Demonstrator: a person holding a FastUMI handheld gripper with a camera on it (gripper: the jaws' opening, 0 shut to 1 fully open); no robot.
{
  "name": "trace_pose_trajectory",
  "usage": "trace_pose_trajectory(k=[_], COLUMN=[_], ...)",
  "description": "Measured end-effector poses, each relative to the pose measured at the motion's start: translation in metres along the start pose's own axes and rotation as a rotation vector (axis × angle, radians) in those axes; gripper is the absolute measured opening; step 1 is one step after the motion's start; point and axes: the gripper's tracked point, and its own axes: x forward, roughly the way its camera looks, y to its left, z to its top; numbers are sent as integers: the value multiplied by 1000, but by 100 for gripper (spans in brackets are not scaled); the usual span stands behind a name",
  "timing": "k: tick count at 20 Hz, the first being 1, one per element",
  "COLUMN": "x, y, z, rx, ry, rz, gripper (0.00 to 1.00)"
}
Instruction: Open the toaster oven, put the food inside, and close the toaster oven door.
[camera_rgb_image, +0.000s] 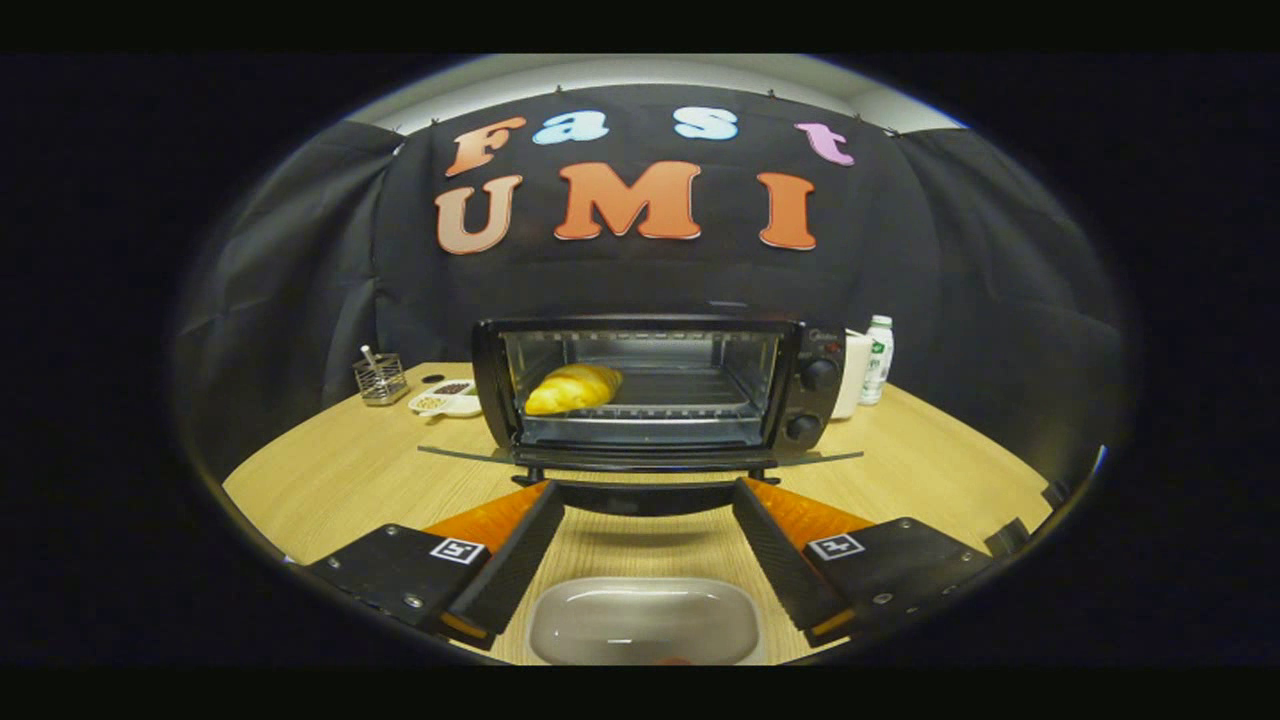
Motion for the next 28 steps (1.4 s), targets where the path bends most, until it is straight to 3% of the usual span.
trace_pose_trajectory(k=[11,15,22,28], x=[62,60,14,-46], y=[1,6,9,26], z=[65,81,128,182], rx=[86,73,35,48], ry=[-98,-119,-177,-248], rz=[-9,-10,10,95], gripper=[100,100,100,100])
